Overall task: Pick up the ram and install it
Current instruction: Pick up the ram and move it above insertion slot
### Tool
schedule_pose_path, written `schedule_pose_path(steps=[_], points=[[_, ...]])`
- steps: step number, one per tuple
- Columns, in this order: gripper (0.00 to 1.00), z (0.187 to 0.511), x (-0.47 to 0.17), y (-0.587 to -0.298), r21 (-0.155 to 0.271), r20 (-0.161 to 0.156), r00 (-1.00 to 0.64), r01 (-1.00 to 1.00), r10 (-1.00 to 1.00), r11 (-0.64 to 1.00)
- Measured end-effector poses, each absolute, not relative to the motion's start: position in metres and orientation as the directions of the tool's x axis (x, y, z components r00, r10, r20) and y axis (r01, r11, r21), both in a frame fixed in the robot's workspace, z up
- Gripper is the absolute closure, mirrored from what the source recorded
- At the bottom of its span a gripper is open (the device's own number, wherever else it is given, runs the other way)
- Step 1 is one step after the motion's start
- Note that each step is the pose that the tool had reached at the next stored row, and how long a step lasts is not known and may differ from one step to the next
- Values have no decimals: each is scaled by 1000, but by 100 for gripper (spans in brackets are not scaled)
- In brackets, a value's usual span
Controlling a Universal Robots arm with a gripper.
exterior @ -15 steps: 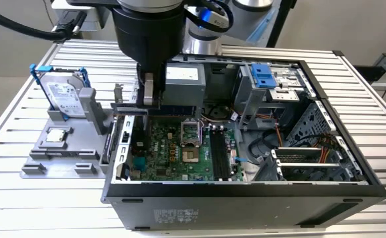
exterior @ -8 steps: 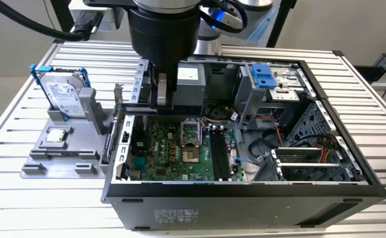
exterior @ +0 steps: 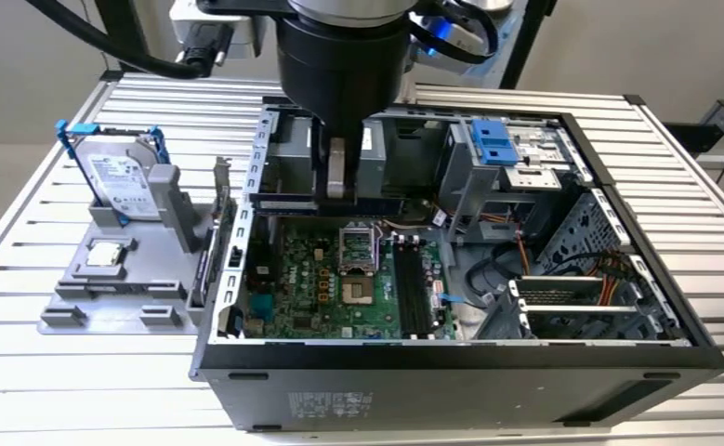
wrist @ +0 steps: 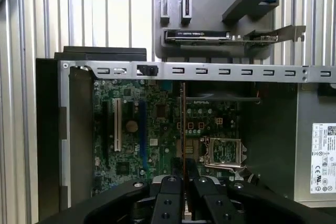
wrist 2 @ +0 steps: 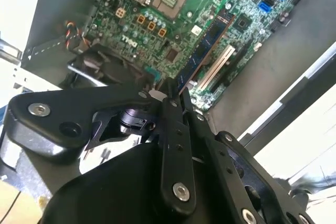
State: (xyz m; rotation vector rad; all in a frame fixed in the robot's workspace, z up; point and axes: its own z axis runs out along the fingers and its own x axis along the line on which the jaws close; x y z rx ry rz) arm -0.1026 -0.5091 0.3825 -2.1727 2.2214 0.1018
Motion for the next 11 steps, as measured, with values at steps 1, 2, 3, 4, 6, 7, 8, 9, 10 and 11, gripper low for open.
schedule_pose_path(steps=[1,2,3,4,6,7,8,9,10,11], points=[[100,383,-100,-509,24,-69,-23,-999,-997,21],[100,382,-98,-509,24,-69,-23,-999,-997,21],[100,382,-95,-509,24,-69,-23,-999,-997,21],[100,382,-93,-509,24,-69,-23,-999,-997,21],[100,382,-88,-509,24,-69,-23,-999,-997,21],[100,382,-86,-509,24,-69,-23,-999,-997,21],[100,382,-84,-509,24,-69,-23,-999,-997,21],[100,382,-81,-509,24,-69,-23,-999,-997,21],[100,382,-79,-509,24,-69,-23,-999,-997,21],[100,383,-77,-509,24,-69,-23,-999,-997,21]])
